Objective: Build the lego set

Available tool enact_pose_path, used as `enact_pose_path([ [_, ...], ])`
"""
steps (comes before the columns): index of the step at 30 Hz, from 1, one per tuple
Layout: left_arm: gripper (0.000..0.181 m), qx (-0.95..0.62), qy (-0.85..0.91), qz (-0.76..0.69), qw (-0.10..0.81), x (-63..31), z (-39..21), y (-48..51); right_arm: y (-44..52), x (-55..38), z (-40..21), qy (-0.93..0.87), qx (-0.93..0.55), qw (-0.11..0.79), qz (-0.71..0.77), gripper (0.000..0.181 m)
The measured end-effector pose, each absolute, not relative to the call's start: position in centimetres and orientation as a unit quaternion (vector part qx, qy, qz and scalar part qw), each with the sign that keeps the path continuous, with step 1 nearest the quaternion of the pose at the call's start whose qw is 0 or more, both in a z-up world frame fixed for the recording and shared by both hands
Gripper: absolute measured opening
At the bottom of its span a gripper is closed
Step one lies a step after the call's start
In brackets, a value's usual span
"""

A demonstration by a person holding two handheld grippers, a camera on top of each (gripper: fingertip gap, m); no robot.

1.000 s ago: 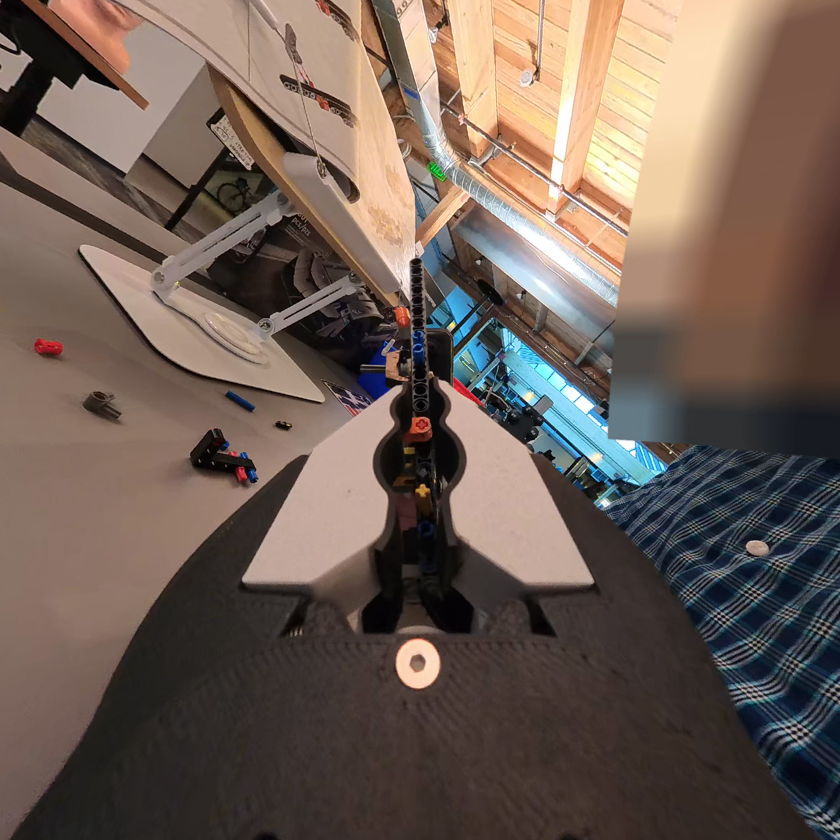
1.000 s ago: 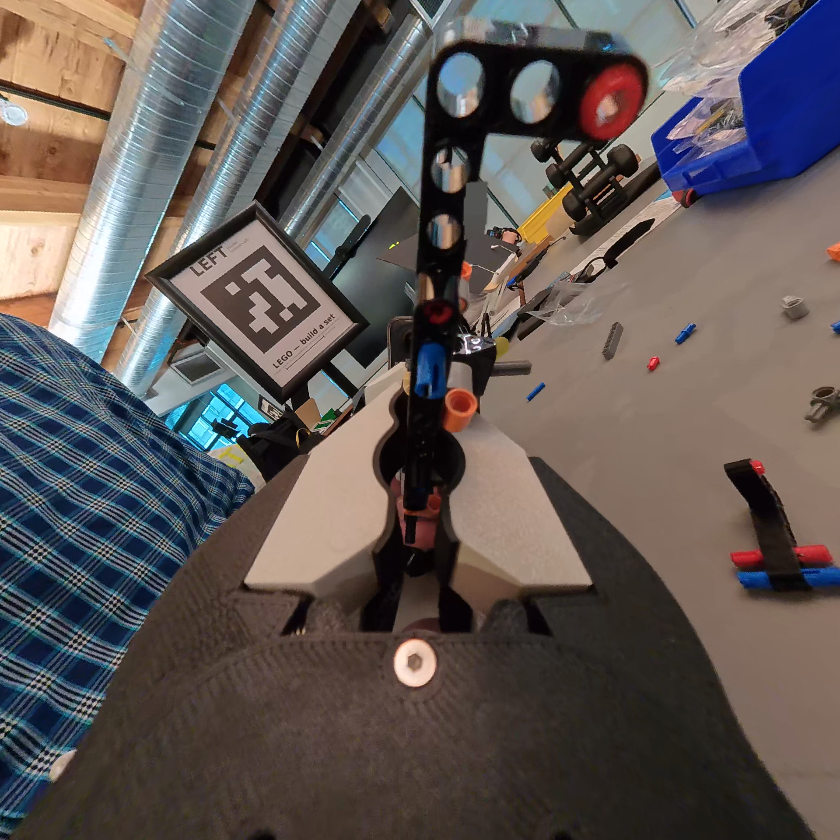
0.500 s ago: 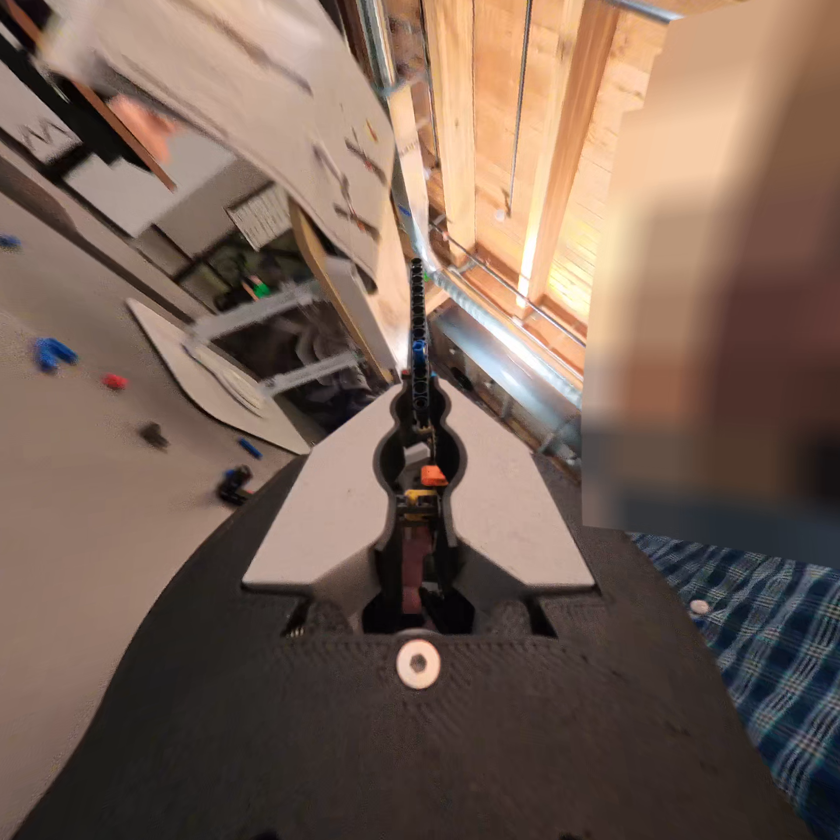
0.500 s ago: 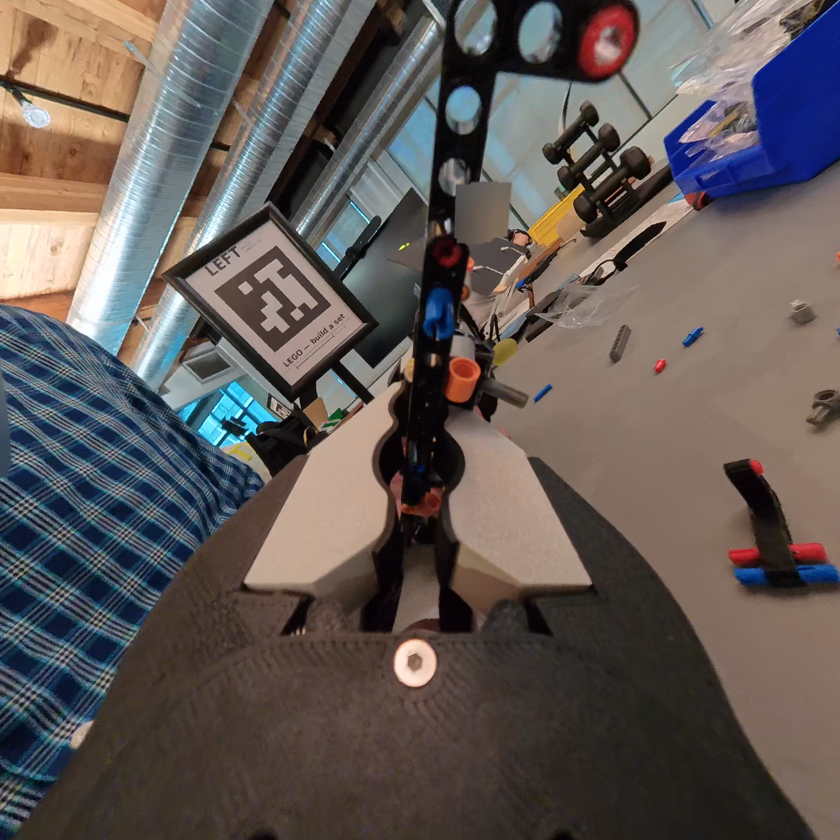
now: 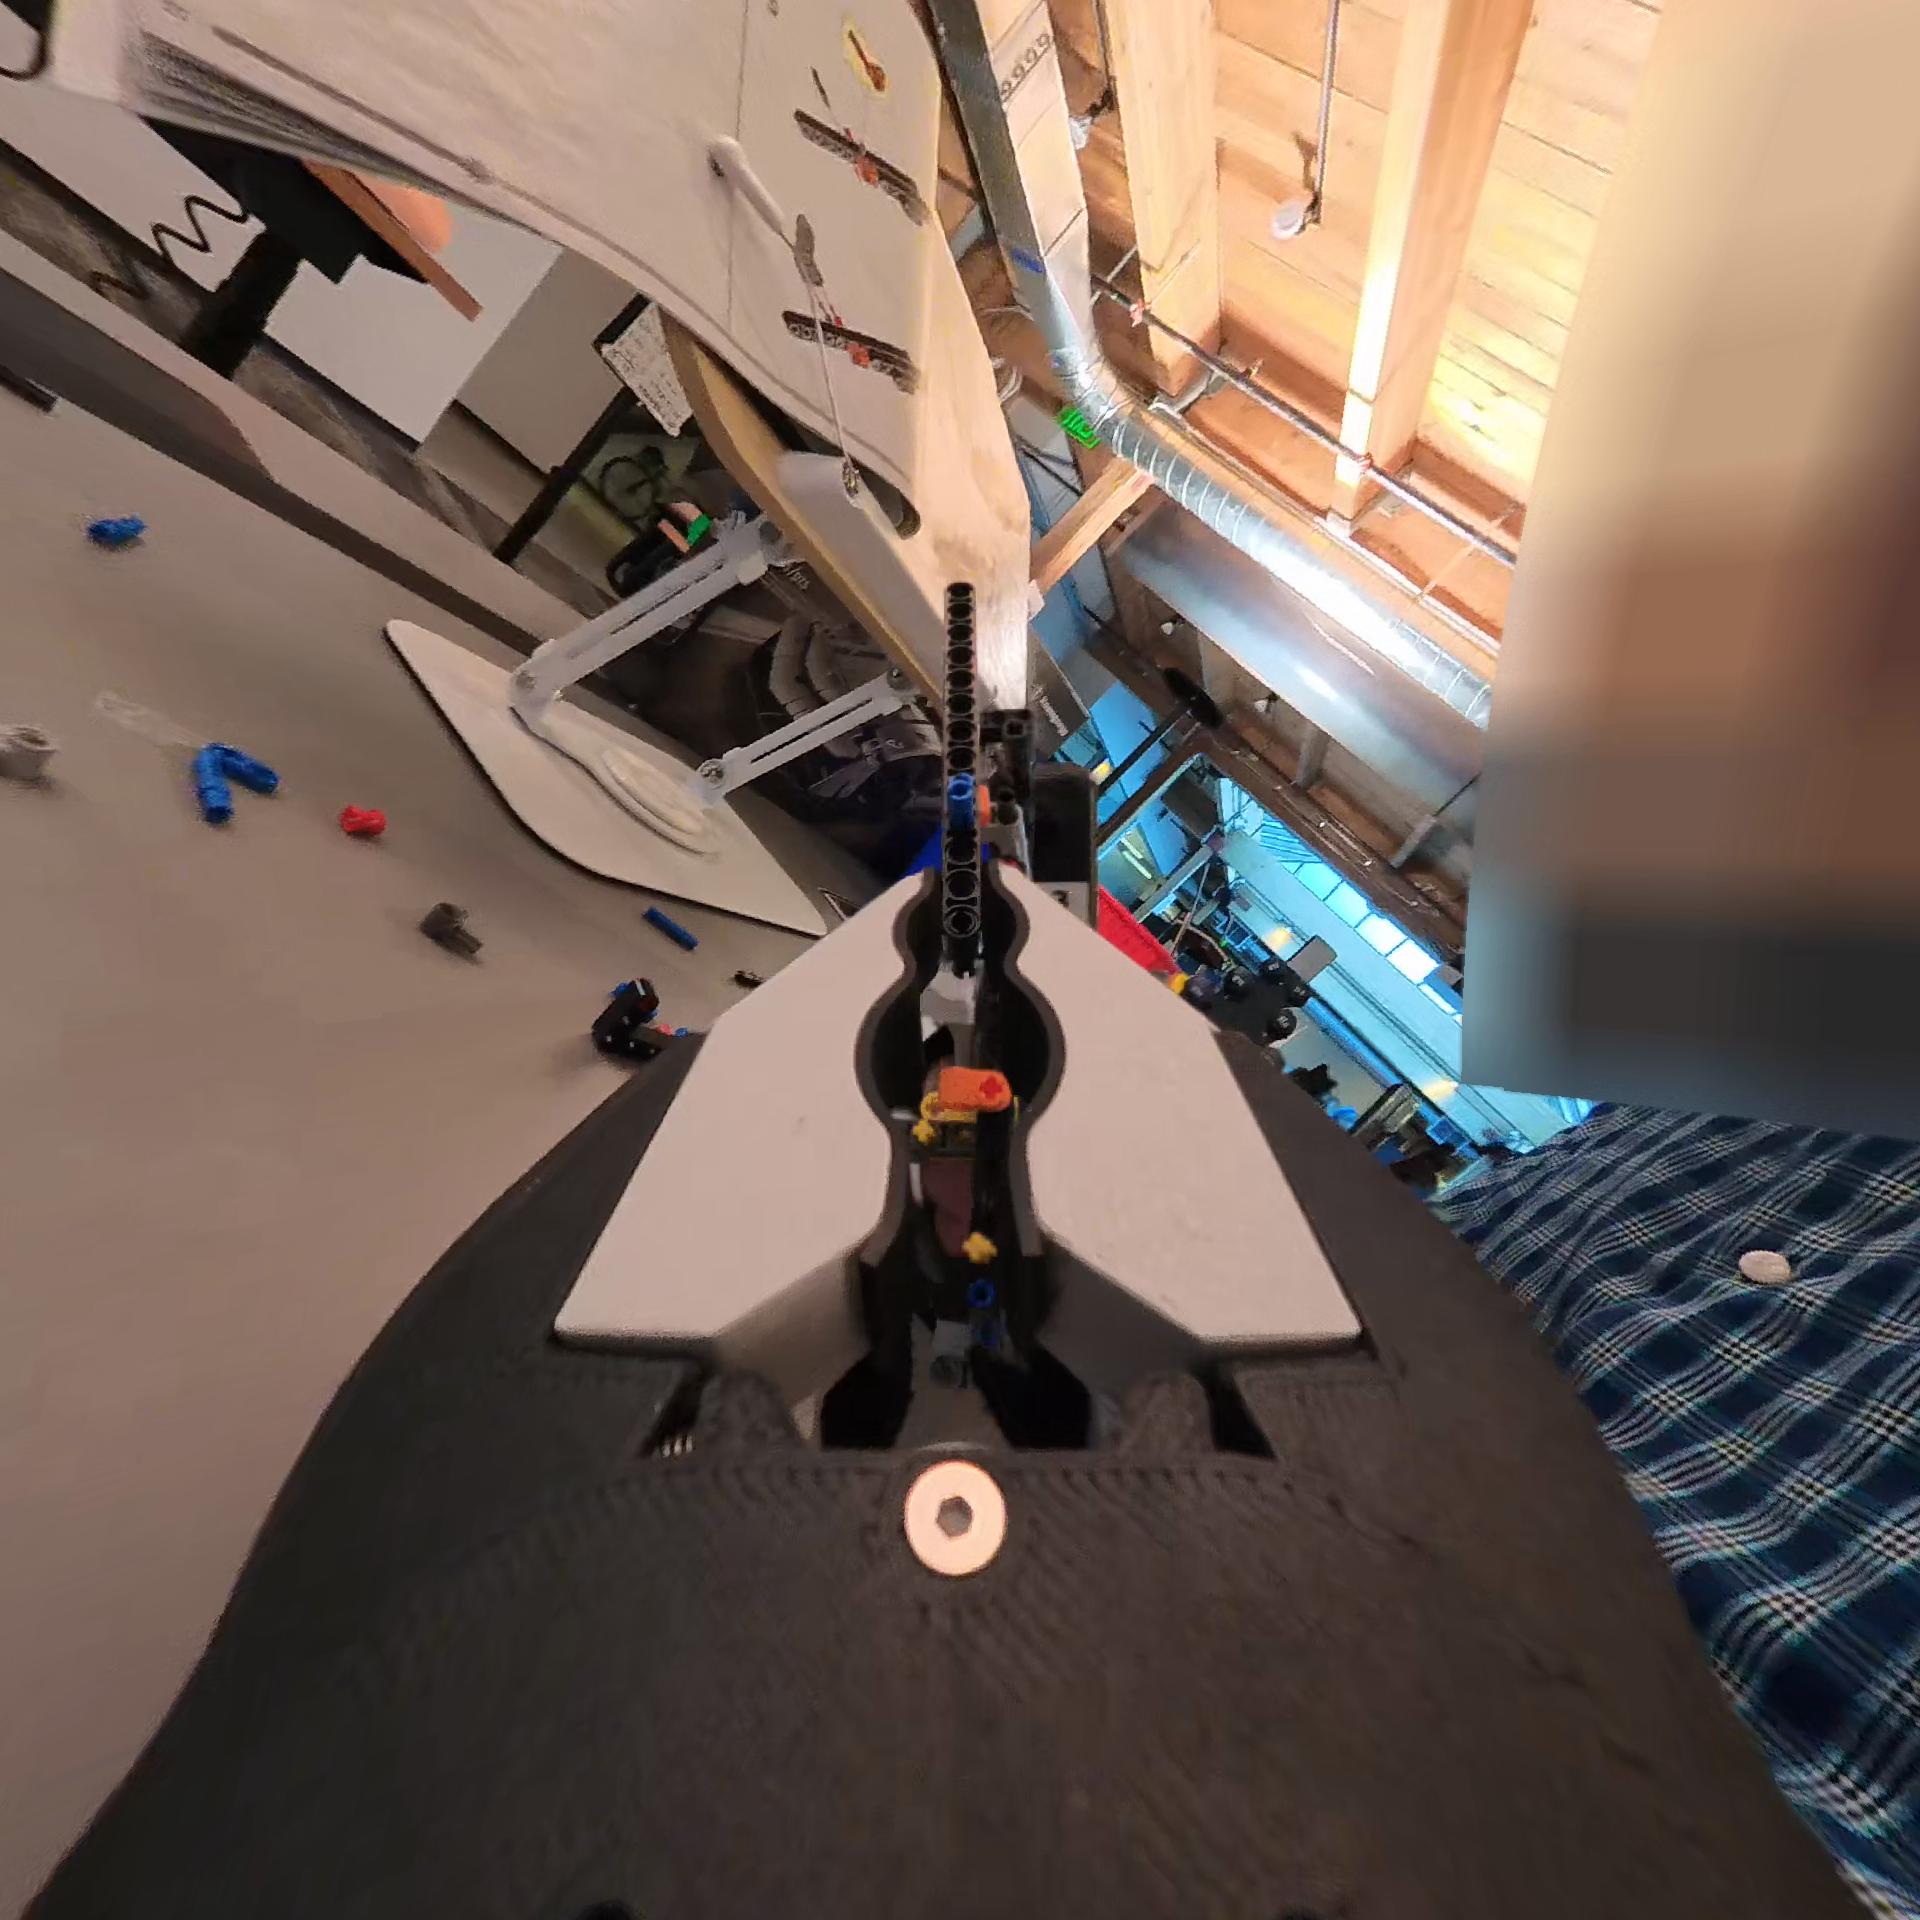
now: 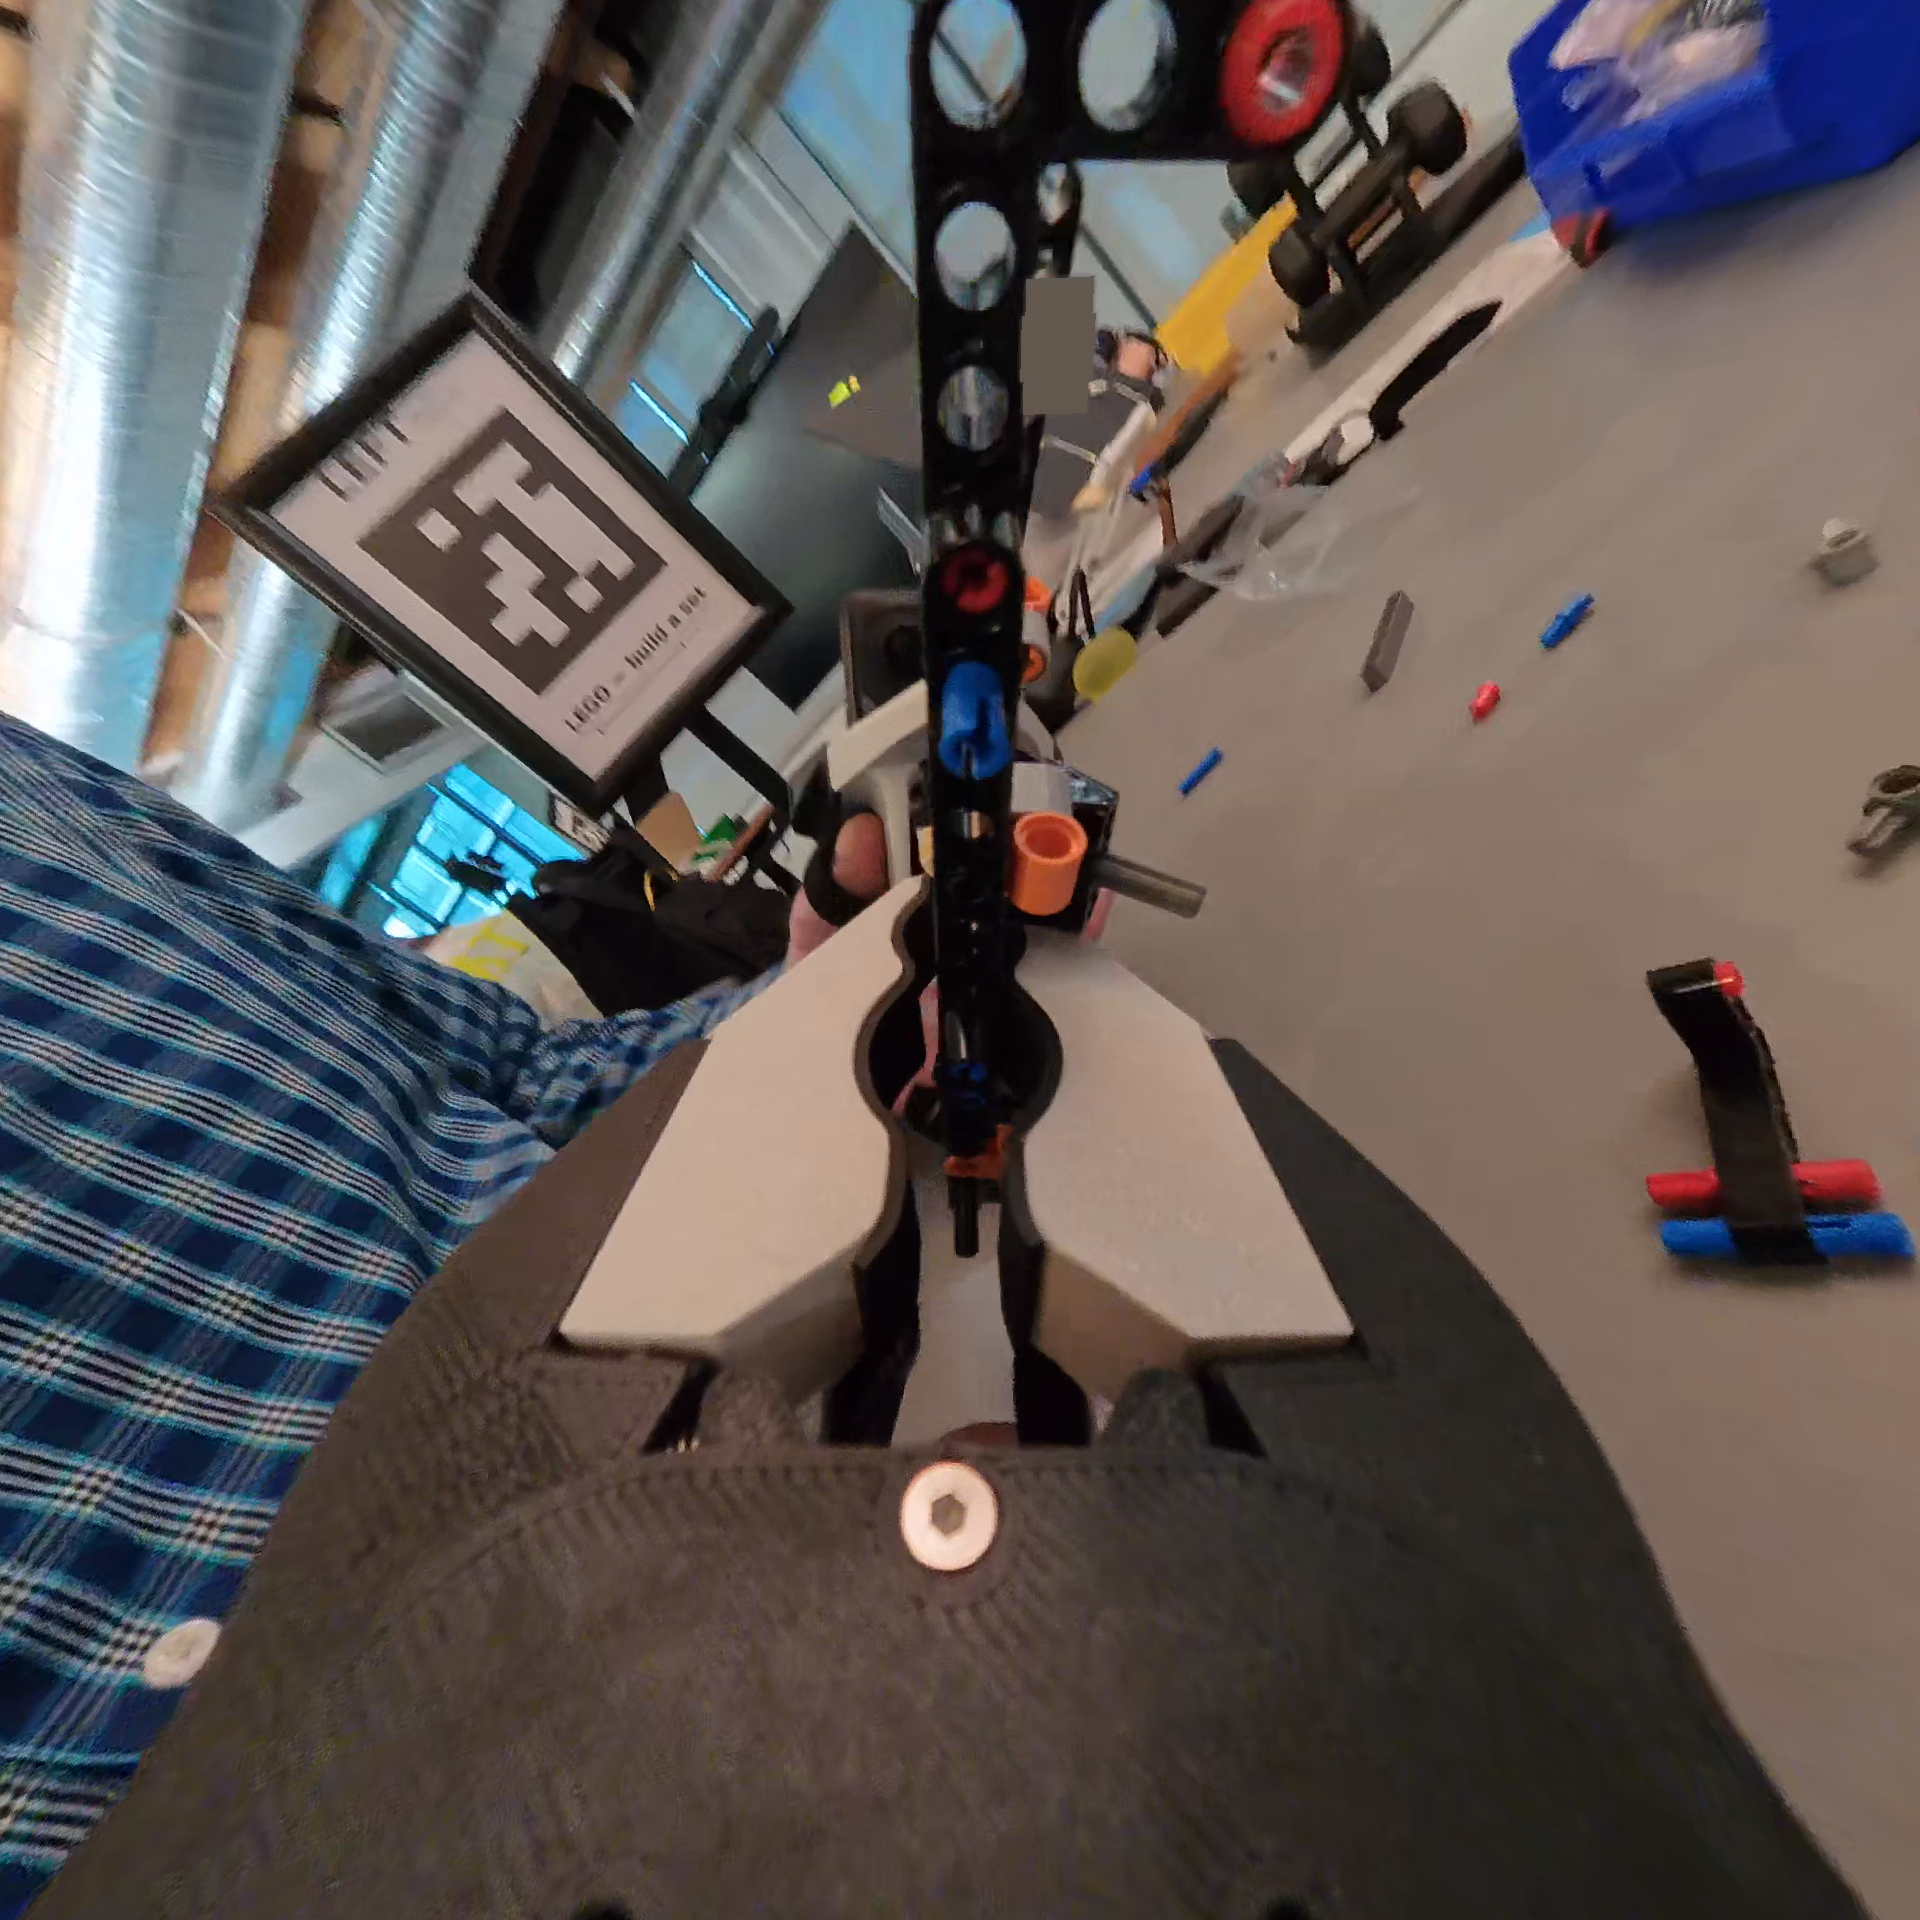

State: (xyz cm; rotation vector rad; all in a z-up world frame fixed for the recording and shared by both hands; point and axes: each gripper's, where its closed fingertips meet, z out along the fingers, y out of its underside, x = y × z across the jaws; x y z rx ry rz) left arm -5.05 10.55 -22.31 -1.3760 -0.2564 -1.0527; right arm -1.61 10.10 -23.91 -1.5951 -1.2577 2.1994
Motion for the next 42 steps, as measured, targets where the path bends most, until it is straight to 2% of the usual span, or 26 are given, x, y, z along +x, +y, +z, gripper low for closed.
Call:
enact_pose_path([
  [8, 0.005, -0.634, -0.138, -0.429, 0.629, -6.7, -23.4, 9.1, 7.8, -2.0, -27.3, -0.496, -0.577, 0.007, 0.649, 0.005],
  [12, 0.005, -0.630, -0.146, -0.424, 0.634, -7.3, -23.4, 8.8, 7.6, -2.6, -27.0, -0.504, -0.578, 0.017, 0.642, 0.005],
  [16, 0.005, -0.622, -0.155, -0.409, 0.650, -8.6, -23.0, 8.1, 8.6, -3.3, -25.3, -0.545, -0.566, 0.095, 0.612, 0.004],
  [19, 0.006, -0.617, -0.157, -0.389, 0.667, -9.8, -22.1, 7.2, 9.6, -4.1, -24.4, -0.628, -0.528, 0.230, 0.524, 0.004],
  [22, 0.005, -0.618, -0.164, -0.357, 0.681, -11.1, -21.3, 6.2, 9.7, -5.0, -24.1, -0.729, -0.429, 0.380, 0.374, 0.004],
  [25, 0.005, -0.623, -0.174, -0.329, 0.688, -11.9, -21.0, 5.0, 8.0, -5.9, -25.3, -0.799, -0.303, 0.462, 0.236, 0.004],
  [27, 0.005, -0.632, -0.185, -0.313, 0.684, -12.2, -21.4, 4.4, 7.1, -6.5, -26.9, -0.821, -0.246, 0.488, 0.167, 0.004],
  [32, 0.005, -0.642, -0.204, -0.298, 0.677, -12.3, -22.6, 2.8, 4.8, -7.1, -30.1, -0.846, -0.169, 0.494, 0.105, 0.004],
  [42, 0.005, -0.661, -0.212, -0.290, 0.659, -12.0, -24.3, 3.0, 5.1, -7.2, -33.5, -0.865, -0.087, 0.494, 0.039, 0.012],
])
